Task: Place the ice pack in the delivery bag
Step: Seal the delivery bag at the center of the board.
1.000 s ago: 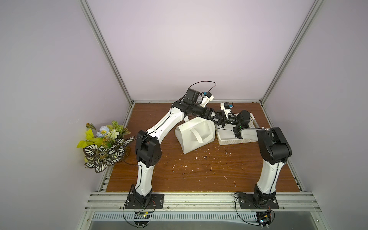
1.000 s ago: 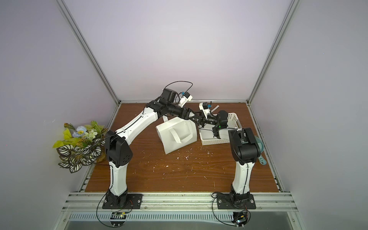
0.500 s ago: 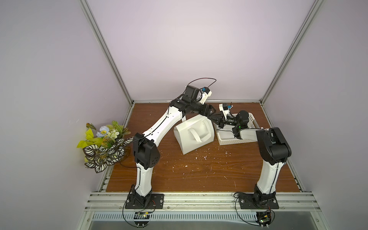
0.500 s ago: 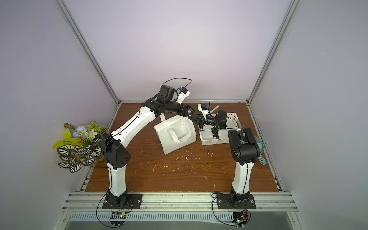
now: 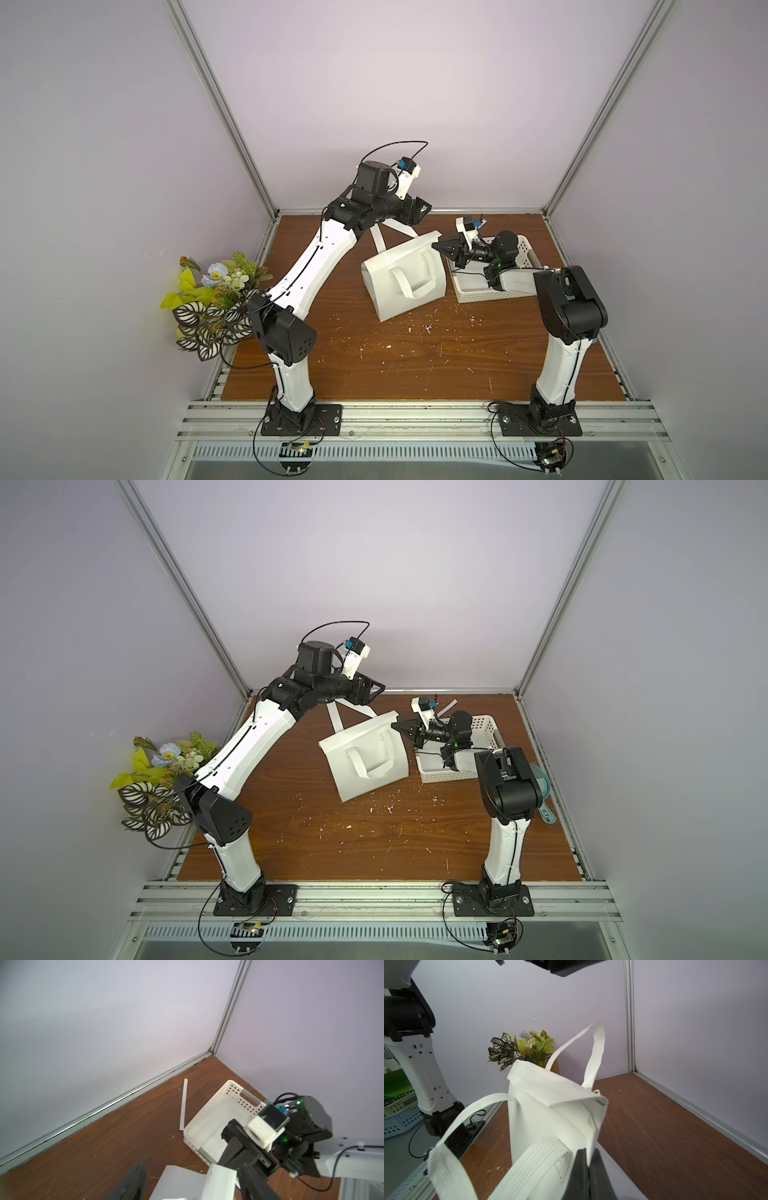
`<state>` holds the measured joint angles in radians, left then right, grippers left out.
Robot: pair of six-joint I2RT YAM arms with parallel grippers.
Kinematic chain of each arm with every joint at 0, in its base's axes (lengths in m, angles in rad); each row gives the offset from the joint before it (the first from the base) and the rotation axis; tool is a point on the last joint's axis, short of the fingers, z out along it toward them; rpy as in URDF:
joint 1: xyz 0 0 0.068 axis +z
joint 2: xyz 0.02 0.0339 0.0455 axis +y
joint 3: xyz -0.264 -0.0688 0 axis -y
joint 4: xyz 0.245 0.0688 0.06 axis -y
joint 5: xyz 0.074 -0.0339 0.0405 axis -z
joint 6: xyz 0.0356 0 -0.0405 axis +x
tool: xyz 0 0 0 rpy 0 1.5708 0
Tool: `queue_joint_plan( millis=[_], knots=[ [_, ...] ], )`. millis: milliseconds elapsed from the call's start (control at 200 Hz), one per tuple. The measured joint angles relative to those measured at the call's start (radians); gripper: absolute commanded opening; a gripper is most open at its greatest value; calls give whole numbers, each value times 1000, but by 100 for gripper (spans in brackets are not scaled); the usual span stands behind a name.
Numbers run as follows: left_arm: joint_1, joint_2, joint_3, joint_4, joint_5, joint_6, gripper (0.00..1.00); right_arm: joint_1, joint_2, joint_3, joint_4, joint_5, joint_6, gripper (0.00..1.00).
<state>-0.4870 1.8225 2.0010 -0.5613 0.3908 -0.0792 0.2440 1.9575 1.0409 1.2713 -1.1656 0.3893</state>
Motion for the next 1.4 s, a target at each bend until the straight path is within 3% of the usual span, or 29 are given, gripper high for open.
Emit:
queue_joint_plan(
  millis=[260,746,1401],
  knots=[
    [25,-113,-202,-56,-18,128,70,1,0,0,-1,0,0,2],
    [25,-55,-229,-104,-23,205,60,2,-2,0,-12,0,-8,2],
    [22,-67,-312,-89,31,244,57,4,-7,0,-55,-11,-39,2]
  ],
)
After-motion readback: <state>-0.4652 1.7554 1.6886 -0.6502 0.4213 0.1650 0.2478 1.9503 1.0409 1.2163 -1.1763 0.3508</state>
